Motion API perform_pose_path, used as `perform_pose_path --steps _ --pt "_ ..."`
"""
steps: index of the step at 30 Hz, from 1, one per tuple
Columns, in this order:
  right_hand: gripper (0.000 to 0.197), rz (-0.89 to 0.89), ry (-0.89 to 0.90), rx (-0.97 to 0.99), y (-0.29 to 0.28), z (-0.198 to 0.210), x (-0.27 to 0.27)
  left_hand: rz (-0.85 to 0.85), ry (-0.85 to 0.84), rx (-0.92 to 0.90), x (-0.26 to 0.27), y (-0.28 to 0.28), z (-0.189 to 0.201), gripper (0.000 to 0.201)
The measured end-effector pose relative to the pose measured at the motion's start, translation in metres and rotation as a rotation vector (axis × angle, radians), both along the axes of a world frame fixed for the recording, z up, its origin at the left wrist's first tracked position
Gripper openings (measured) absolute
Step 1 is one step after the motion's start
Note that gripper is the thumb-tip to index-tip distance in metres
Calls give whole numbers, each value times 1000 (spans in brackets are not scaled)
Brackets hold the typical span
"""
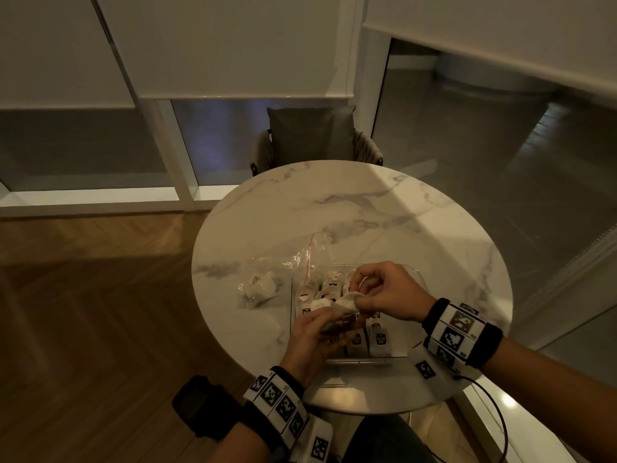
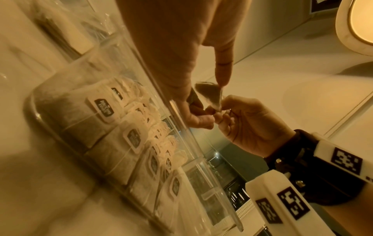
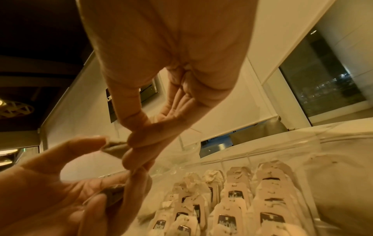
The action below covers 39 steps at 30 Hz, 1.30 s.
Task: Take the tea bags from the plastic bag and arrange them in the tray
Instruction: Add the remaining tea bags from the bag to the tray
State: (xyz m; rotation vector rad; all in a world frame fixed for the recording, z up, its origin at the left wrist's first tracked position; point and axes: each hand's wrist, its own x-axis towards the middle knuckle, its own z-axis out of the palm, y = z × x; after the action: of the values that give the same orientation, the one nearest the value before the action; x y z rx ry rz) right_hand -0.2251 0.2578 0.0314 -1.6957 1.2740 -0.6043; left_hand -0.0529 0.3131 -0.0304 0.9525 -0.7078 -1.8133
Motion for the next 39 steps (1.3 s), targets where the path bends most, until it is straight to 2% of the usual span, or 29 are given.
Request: perform_pose_path --steps 5,8,13,17,21,27,30,32,36,39 --pt "13 17 -6 23 0 -1 -1 13 -34 -38 -2 2 -7 20" --pt "7 11 -21 -1 0 -1 -2 25 -57 -69 -2 4 -8 19" --pt "10 -1 -41 5 1 -1 -2 -4 -152 -120 -2 5 -8 22" --pt "14 4 -43 -16 0 2 0 -1 -142 -112 -4 4 -7 15" --pt "15 15 7 -39 -4 9 -4 13 -108 -92 -5 4 -8 28" --pt "11 108 265 -116 -21 25 -23 -1 -80 -59 -5 1 -6 33" --pt "9 106 533 -233 -37 33 -40 36 -21 10 -5 -3 -7 35" --pt "9 117 736 -263 -47 34 -50 47 21 37 -4 -5 -7 28" --pt "12 138 1072 -192 -61 27 -58 30 46 42 -4 -6 -7 32" --pt "13 200 1163 -120 -67 18 -54 39 27 0 -4 -4 -8 46"
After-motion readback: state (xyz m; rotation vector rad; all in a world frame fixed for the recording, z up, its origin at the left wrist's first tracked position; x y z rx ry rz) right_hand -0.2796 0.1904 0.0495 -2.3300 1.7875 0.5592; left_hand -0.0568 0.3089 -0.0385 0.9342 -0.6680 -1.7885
